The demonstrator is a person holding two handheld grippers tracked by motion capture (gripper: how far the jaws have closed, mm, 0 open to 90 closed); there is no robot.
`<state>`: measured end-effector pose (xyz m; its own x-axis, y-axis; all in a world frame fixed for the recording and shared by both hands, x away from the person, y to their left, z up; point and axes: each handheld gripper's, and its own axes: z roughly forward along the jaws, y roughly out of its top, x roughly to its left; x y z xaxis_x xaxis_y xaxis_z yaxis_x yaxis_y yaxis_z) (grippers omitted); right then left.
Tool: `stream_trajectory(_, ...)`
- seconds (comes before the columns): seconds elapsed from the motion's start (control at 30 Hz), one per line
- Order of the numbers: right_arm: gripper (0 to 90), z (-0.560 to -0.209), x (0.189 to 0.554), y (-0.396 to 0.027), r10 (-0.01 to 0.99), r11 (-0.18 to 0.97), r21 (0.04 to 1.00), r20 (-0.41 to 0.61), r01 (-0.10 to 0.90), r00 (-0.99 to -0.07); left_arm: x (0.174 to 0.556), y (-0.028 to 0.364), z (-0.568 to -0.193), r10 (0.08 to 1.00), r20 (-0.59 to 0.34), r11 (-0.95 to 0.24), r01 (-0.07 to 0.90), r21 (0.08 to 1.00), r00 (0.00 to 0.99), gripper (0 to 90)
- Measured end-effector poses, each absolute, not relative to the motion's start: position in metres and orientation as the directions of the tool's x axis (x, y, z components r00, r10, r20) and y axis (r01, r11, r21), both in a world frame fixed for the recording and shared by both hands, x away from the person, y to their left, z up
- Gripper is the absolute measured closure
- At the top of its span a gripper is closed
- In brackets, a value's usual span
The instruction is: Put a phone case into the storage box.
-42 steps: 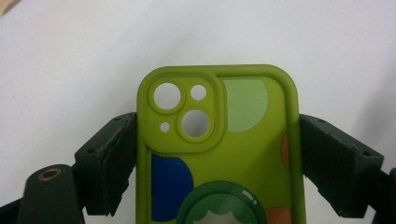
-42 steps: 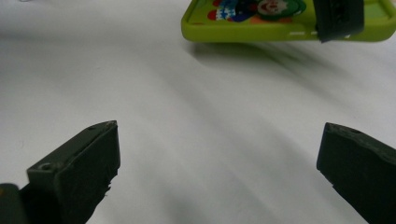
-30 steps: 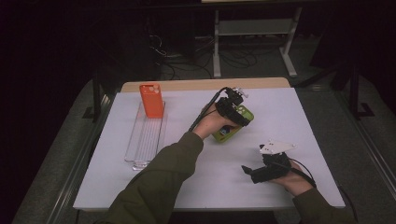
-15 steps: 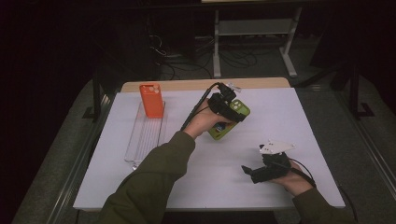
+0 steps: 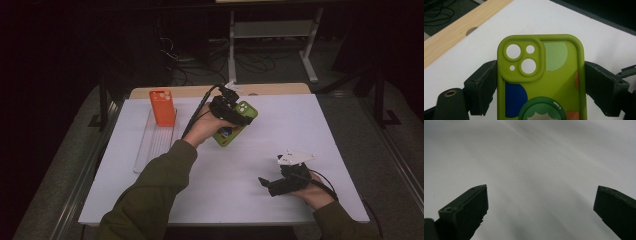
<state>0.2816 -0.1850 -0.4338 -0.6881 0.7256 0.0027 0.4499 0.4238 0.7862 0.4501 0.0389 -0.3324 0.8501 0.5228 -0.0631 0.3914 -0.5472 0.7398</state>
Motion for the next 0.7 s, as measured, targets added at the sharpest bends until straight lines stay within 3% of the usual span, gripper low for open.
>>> stream_trajectory(0.7, 0.0, -0.434, 0.281, -0.183, 0.727, 0.425, 0.778, 0.012, 0.463, -0.687, 0.446, 0.091, -0.315, 0.59, -0.044, -0.478, 0.393, 0.786, 0.806, 16.2)
